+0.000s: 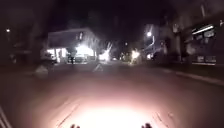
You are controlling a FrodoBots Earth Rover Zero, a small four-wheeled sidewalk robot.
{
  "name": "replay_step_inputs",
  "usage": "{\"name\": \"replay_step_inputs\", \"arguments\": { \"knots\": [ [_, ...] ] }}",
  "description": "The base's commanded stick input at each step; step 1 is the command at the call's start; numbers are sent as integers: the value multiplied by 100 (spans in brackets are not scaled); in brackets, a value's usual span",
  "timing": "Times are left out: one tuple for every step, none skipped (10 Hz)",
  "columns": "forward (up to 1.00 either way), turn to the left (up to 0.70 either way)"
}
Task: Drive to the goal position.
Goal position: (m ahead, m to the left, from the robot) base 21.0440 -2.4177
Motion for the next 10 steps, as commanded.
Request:
{"name": "replay_step_inputs", "arguments": {
  "knots": [
    [70,0],
    [70,0],
    [70,0],
    [70,0],
    [70,0],
    [70,0],
    [70,0],
    [70,0],
    [70,0],
    [70,0]
  ]
}}
